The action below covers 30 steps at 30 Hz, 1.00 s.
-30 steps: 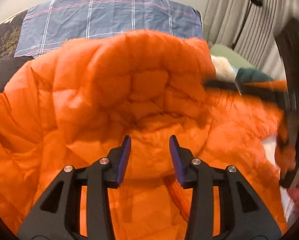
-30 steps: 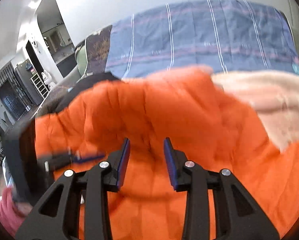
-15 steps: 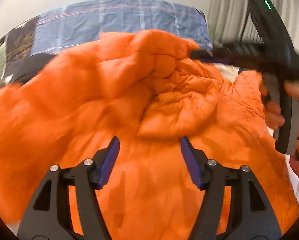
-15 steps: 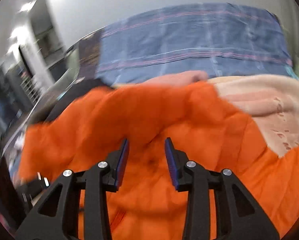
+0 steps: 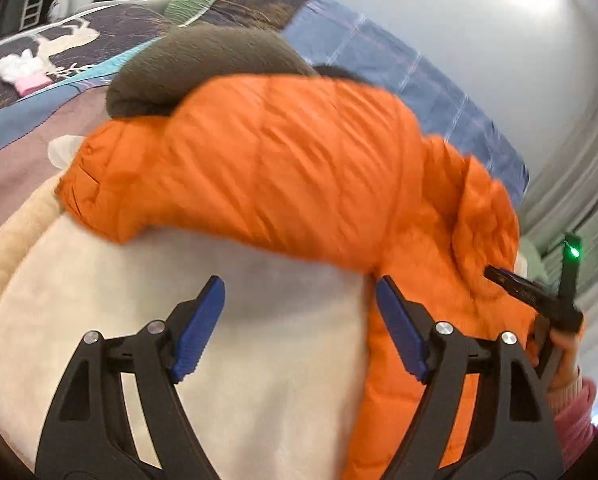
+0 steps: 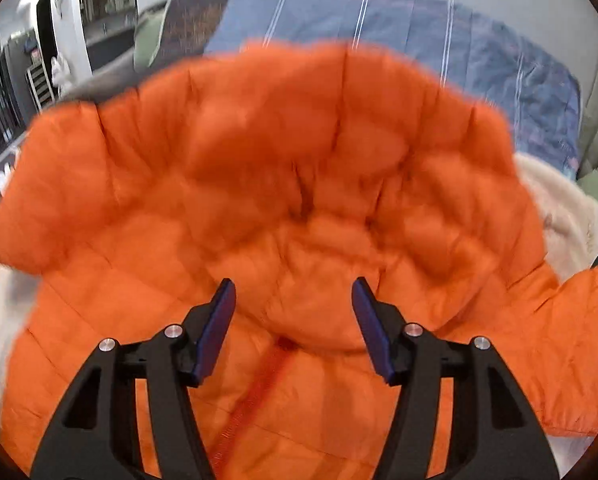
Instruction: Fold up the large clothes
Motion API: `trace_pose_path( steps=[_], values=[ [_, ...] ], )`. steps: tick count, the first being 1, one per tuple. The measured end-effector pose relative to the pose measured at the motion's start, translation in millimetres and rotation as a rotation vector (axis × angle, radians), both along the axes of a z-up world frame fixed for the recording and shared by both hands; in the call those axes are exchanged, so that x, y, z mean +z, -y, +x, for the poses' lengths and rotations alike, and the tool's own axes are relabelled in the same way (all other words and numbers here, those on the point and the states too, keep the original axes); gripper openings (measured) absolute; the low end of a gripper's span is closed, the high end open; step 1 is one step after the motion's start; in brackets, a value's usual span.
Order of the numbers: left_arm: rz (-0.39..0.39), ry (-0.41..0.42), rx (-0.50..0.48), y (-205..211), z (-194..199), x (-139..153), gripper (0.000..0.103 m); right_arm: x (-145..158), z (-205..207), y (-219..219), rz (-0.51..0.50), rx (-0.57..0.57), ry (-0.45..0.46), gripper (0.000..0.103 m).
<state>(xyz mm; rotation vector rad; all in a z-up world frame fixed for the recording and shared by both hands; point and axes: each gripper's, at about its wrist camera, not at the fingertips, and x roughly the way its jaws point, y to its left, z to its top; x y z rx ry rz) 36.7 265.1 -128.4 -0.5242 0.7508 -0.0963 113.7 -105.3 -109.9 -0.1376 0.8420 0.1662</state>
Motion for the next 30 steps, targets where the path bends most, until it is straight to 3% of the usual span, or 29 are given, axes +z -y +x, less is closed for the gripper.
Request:
trace_pose_path(
  steps=[6,8,9,10,11,12,14,17,21,24,26,28,30],
  values=[
    [-0.130,0.002,0.110,-29.0,20.1,-13.2,0.084,29.5,40.1,5.6,0.175,-0.109,0.081,0.069],
    [-0.161,0.002,0.155,-35.5,20.5,-17.0,0.082,17.2,70.4,6.1,0.155,-0.140,0.051,0.073],
    [-0.166,0.002,0.169,-37.8,22.7,-17.3,0.081,1.1,85.8,2.1,0.106,-0.167,-0.019,0.073],
    [-0.181,0.007,0.190,-41.4,25.4,-16.4,0.073,-20.0,107.9,11.6,0.073,-0.189,-0.108,0.073],
    [-0.199,0.017,0.196,-44.0,26.4,-15.8,0.057,-30.0,118.4,11.8,0.072,-0.200,-0.143,0.074],
    [-0.212,0.025,0.194,-44.6,27.3,-15.0,0.049,-35.3,118.7,14.1,0.091,-0.208,-0.139,0.075],
    [-0.211,0.059,0.188,-48.0,25.2,-7.8,0.021,-28.4,108.0,15.2,0.123,-0.202,-0.098,0.075],
    [-0.100,0.136,0.209,-40.2,21.1,21.0,0.011,-8.3,82.7,19.9,0.171,-0.143,-0.086,0.075],
    [0.037,0.297,0.193,-11.3,6.7,71.7,0.007,25.2,36.4,38.0,0.204,-0.062,-0.033,0.075],
    [0.187,0.405,0.109,33.0,2.4,114.3,0.007,45.0,4.6,62.2,0.224,-0.049,0.000,0.075],
    [0.263,0.462,-0.001,75.7,4.2,139.3,0.007,49.5,-19.4,74.6,0.245,-0.059,0.011,0.075],
    [0.324,0.487,-0.086,109.6,7.6,150.6,0.007,51.5,-37.3,92.0,0.268,-0.064,0.024,0.075],
    [0.434,0.516,-0.215,164.9,12.7,159.7,0.007,57.6,-51.8,105.6,0.264,-0.076,0.052,0.075]
  ],
)
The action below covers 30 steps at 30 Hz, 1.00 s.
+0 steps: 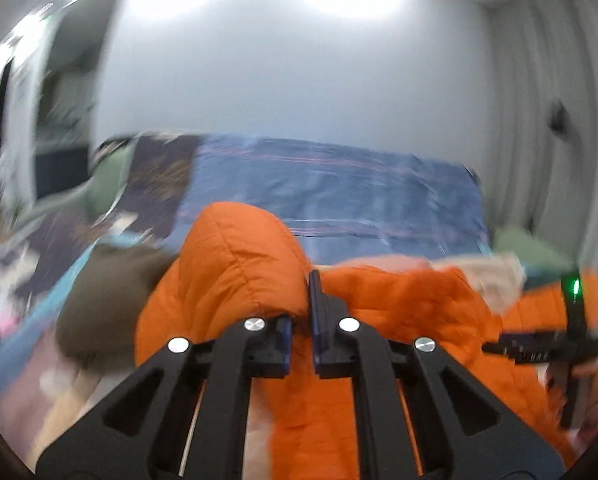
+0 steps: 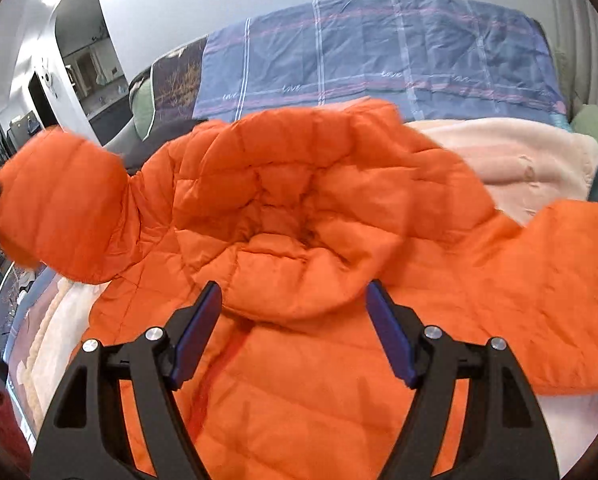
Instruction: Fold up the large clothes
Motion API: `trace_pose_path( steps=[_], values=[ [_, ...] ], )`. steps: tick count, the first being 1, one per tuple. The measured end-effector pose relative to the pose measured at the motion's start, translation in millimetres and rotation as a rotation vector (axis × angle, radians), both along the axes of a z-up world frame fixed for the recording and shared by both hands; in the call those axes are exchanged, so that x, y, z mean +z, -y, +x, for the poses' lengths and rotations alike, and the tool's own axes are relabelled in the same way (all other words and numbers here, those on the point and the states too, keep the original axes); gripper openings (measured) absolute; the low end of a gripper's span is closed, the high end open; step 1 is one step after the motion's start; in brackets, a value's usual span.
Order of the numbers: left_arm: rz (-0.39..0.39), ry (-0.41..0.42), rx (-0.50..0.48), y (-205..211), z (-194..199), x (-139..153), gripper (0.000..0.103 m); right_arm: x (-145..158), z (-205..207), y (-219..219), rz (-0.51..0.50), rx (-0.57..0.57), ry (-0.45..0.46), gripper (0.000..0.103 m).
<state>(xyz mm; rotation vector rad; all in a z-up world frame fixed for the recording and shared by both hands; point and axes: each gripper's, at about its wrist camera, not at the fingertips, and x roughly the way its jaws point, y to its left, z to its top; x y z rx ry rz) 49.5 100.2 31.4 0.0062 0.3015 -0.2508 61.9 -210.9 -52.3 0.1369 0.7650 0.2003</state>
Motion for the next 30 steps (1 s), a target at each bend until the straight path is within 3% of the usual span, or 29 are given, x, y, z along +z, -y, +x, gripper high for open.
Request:
trace_pose_path(
  steps=[4,6,9,11,15,19,21,23,27,30],
  values=[
    [0.222,-0.019,-0.176,94.9,9.1,-12.9,0.007,-5.4,-32.6,33.8,0.009,-0.037,0.030,0.075],
    [0.326,-0.058,-0.258,139.8,14.4,-32.7,0.009,-6.6,-39.1,50.3,0.017,-0.063,0.033,0.075],
    [0.502,-0.127,-0.355,196.7,15.6,-83.1,0.020,-10.9,-45.8,73.7,0.004,-0.116,0.020,0.075],
    [0.561,-0.155,-0.393,209.6,11.3,-108.1,0.050,-17.6,-50.6,88.4,-0.004,-0.143,-0.008,0.075],
    [0.623,-0.165,-0.433,219.0,-1.1,-134.9,0.063,-28.3,-54.2,99.4,-0.009,-0.153,-0.038,0.075],
    [0.712,-0.079,-0.464,219.1,-33.5,-130.4,0.079,-30.7,-51.7,84.9,-0.030,-0.097,-0.026,0.075],
    [0.726,-0.079,-0.476,214.3,-45.0,-127.5,0.081,-28.6,-50.9,74.8,-0.052,-0.064,-0.013,0.075],
    [0.704,-0.135,-0.483,199.8,-50.3,-123.4,0.081,-25.4,-52.4,63.8,-0.077,-0.039,0.002,0.075],
    [0.619,-0.262,-0.446,163.4,-52.6,-121.2,0.083,-16.5,-60.4,44.1,-0.107,0.006,0.037,0.075],
    [0.499,-0.346,-0.404,127.8,-50.9,-115.9,0.083,-7.6,-70.8,24.7,-0.139,0.056,0.075,0.075]
  ],
)
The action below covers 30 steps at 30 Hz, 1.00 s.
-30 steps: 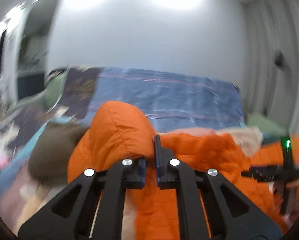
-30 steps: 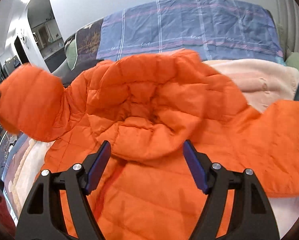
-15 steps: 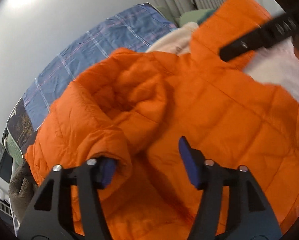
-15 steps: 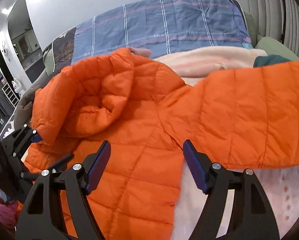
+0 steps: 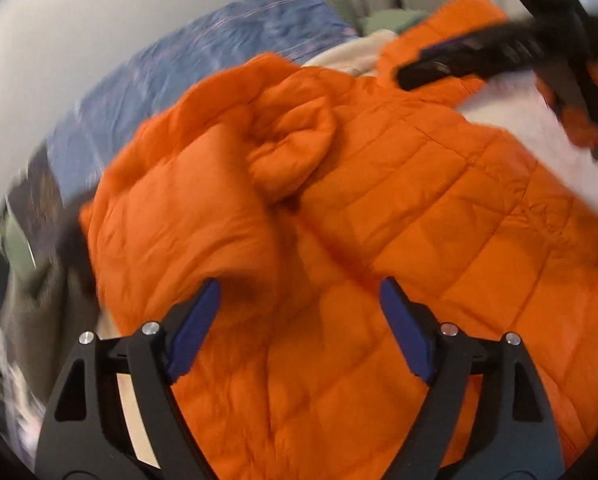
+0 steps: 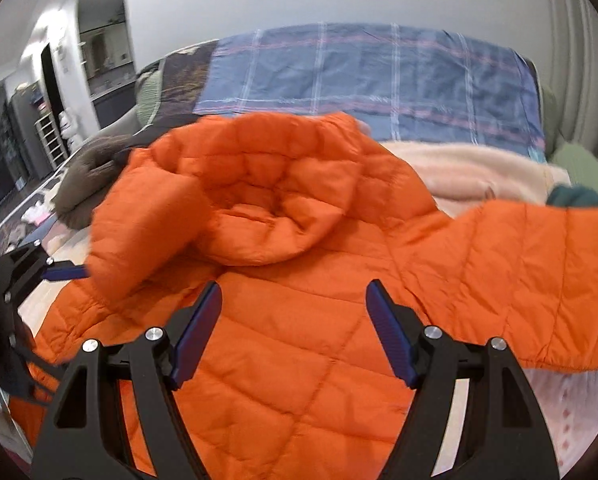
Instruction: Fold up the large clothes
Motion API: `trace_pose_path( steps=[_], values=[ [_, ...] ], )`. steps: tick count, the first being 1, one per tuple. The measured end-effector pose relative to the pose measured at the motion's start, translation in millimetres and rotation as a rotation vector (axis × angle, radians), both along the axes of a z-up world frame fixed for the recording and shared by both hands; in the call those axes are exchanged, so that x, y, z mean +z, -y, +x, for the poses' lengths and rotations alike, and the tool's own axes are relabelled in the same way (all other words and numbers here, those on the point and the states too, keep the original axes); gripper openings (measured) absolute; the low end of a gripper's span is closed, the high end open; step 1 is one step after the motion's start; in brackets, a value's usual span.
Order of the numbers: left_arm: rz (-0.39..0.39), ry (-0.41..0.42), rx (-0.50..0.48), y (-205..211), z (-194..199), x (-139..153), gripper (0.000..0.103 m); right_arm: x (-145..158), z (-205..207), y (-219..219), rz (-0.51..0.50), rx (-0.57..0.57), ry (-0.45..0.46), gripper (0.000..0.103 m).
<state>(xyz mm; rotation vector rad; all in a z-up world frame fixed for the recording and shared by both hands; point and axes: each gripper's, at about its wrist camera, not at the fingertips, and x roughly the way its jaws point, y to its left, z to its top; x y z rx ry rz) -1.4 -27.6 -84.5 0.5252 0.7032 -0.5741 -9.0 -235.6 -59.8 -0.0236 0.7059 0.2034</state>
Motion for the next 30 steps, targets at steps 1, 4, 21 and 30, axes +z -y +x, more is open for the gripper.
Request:
trace_pose_path(
  steps=[1,4,21,30],
  values=[
    [-0.057,-0.023,0.032,-15.5,-1.6,4.9,0.083,3.1,-4.8,-9.5,-0.018,0.028,0.017,0.075],
    [-0.177,-0.053,0.103,-52.2,-7.9,19.1,0.084,7.2,-16.4,-38.5,-0.063,0.122,0.045,0.075],
    [-0.251,-0.016,0.586,-162.1,60.5,14.1,0.028,-60.7,40.9,-261.9,-0.377,0.422,-0.040,0.059],
    [-0.321,-0.028,0.562,-171.9,77.1,12.3,0.032,-14.8,70.4,-164.6,-0.114,0.168,-0.010,0.006]
  ],
)
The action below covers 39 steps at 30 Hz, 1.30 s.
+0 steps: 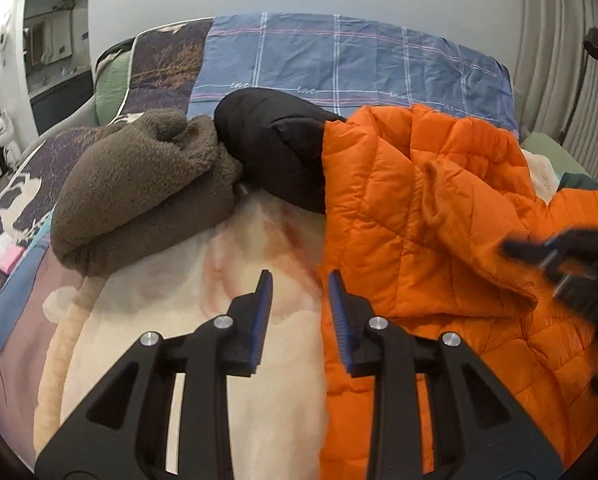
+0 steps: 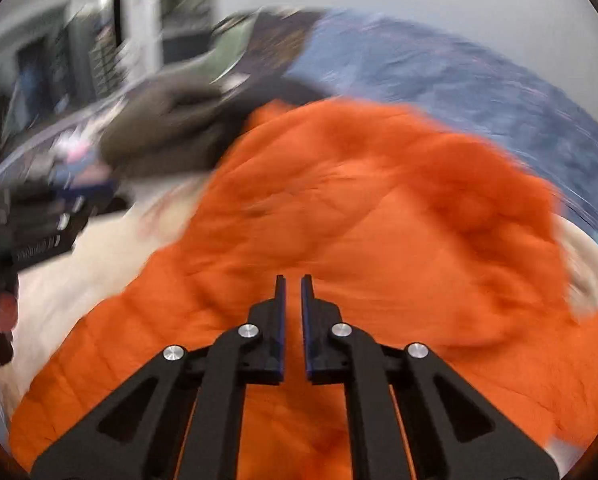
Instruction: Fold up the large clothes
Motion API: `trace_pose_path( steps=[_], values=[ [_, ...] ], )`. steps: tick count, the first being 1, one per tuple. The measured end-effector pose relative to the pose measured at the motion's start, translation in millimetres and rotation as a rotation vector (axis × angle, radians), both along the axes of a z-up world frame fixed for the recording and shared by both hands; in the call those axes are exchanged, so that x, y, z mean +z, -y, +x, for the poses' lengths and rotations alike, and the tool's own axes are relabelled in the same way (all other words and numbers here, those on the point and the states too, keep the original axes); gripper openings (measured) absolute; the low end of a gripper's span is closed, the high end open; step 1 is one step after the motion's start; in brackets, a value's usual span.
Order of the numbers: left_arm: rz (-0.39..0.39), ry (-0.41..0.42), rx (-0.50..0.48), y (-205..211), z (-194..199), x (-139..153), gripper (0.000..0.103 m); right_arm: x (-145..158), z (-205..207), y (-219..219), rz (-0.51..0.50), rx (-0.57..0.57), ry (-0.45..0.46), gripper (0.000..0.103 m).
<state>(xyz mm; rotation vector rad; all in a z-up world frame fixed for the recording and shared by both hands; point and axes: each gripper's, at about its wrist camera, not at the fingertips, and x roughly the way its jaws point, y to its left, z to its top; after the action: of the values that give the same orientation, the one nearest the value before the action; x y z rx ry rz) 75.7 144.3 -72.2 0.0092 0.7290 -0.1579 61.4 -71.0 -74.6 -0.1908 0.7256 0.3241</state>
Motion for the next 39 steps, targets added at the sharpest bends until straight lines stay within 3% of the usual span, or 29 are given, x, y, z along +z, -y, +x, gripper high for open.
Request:
trace_pose_path(
  steps=[3,6,7,9,11,13,16,17,20,21,23,24,26,27,29,30,31,33,36,38,39],
  values=[
    [-0.016,0.007,-0.027,9.7,6.4,0.7,0.039,15.0,-1.3,67.5,0.109,-0.143,-0.025,0.007],
    [-0.010,0.014,-0.065,25.2,11.2,-0.3,0.056,3.8,-3.8,147.6,0.197,-0.373,-0.150,0.014],
    [0.009,0.013,-0.082,34.1,13.6,-1.9,0.062,-0.6,-7.8,162.8,0.230,-0.412,-0.173,0.014],
    [0.055,0.011,-0.097,48.7,18.5,-6.4,0.063,-3.4,-16.0,168.9,0.238,-0.419,-0.165,0.016],
    [0.076,-0.002,-0.085,55.7,24.4,-11.0,0.062,2.3,-23.6,140.1,0.175,-0.332,-0.104,0.025],
    [0.070,-0.021,-0.057,56.6,31.2,-14.9,0.062,6.2,-26.9,94.0,0.108,-0.185,-0.054,0.048],
    [0.056,-0.038,-0.032,53.4,38.2,-18.4,0.057,-0.6,-15.9,20.5,0.027,0.011,-0.058,0.050],
    [0.060,-0.037,-0.027,51.8,40.7,-19.0,0.051,-4.9,-9.5,1.1,0.005,0.047,-0.064,0.051],
    [0.056,-0.040,-0.016,46.0,52.8,-19.3,0.044,-25.8,17.0,-49.8,-0.073,0.108,-0.097,0.060],
    [0.047,-0.037,-0.018,44.7,56.7,-19.0,0.044,-37.7,30.1,-66.4,-0.124,0.108,-0.107,0.059],
    [0.031,-0.040,-0.036,44.8,66.9,-20.8,0.044,-50.1,45.8,-75.3,-0.200,0.064,-0.097,0.022],
    [0.045,-0.050,-0.035,46.0,73.7,-23.8,0.044,-51.4,53.5,-70.0,-0.190,0.030,-0.102,0.002],
    [0.071,-0.060,-0.030,48.2,80.2,-29.8,0.043,-37.1,54.9,-33.4,-0.008,-0.061,-0.125,0.002],
    [0.077,-0.062,-0.029,48.1,82.7,-33.2,0.043,-20.6,48.6,-0.1,0.107,-0.121,-0.096,0.002],
    [0.075,-0.065,-0.015,45.6,85.4,-39.6,0.042,0.1,28.5,50.4,0.209,-0.203,-0.010,0.003],
    [0.061,-0.065,-0.007,43.1,85.7,-42.4,0.042,5.1,18.5,71.2,0.227,-0.247,0.017,0.010],
    [0.048,-0.065,-0.002,40.9,86.0,-43.2,0.042,6.3,6.5,104.2,0.233,-0.329,0.025,0.027],
    [0.019,-0.059,0.006,37.0,83.5,-44.1,0.042,-5.9,-5.1,151.4,0.254,-0.425,-0.059,0.056],
    [-0.010,-0.047,-0.003,35.0,80.1,-40.2,0.042,-36.5,-16.9,204.0,0.375,-0.513,-0.216,0.057],
    [-0.045,-0.039,-0.016,34.1,79.0,-34.4,0.053,-47.3,-16.6,222.4,0.469,-0.487,-0.277,0.058],
    [-0.052,-0.035,-0.019,34.7,79.4,-31.4,0.057,-48.8,-12.2,225.1,0.499,-0.456,-0.293,0.064]
  ],
)
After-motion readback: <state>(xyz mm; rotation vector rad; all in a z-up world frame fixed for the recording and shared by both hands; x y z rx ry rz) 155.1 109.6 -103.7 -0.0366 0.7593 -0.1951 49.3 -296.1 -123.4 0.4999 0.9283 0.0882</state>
